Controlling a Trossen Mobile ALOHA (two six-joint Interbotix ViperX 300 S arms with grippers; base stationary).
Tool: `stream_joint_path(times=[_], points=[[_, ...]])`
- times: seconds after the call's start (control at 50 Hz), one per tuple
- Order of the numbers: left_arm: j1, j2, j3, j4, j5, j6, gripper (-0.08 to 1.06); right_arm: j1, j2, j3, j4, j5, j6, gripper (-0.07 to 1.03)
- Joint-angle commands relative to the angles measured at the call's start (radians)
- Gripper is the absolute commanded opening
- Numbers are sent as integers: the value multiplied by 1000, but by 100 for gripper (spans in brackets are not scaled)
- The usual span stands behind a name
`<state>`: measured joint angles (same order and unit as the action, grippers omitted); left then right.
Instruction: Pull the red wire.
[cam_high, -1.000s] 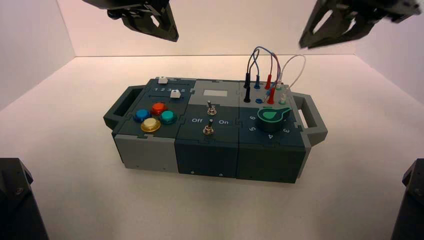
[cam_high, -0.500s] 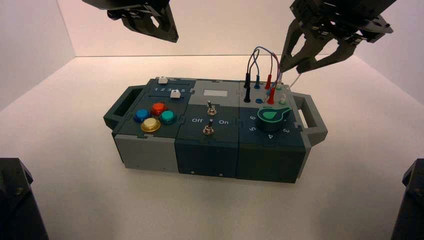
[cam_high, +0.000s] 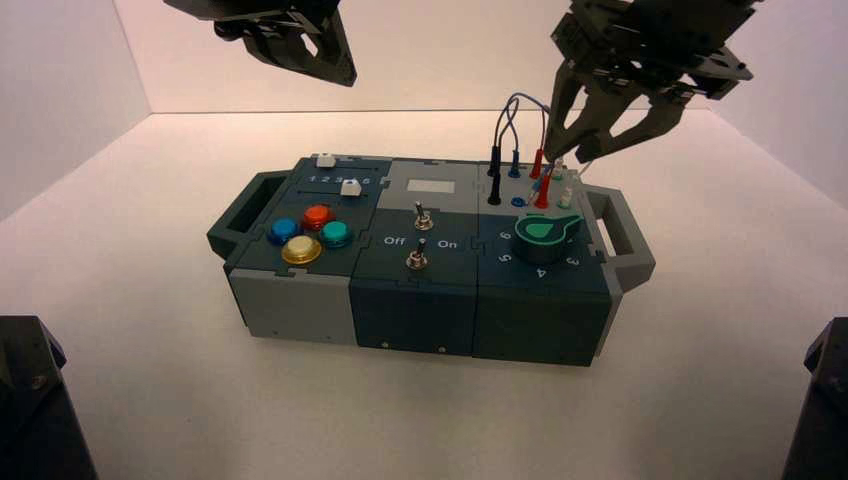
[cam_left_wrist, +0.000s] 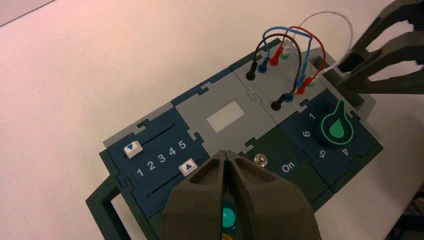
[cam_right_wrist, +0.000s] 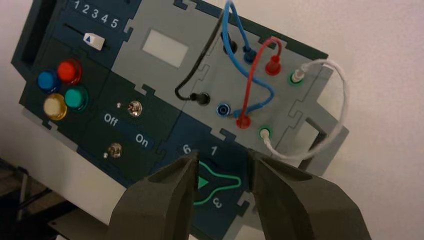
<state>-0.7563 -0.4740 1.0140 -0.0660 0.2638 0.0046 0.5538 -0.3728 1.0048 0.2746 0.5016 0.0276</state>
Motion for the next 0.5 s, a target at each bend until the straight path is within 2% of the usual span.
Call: stream_joint_path(times=[0.02,0.5], points=[[-3,-8,-32,-2,-2,0,-3,6,20,-41,2,-6,0,50],[-3,-11,-34,-2,2,3,-3,5,147,-81,2,-25,0,46]])
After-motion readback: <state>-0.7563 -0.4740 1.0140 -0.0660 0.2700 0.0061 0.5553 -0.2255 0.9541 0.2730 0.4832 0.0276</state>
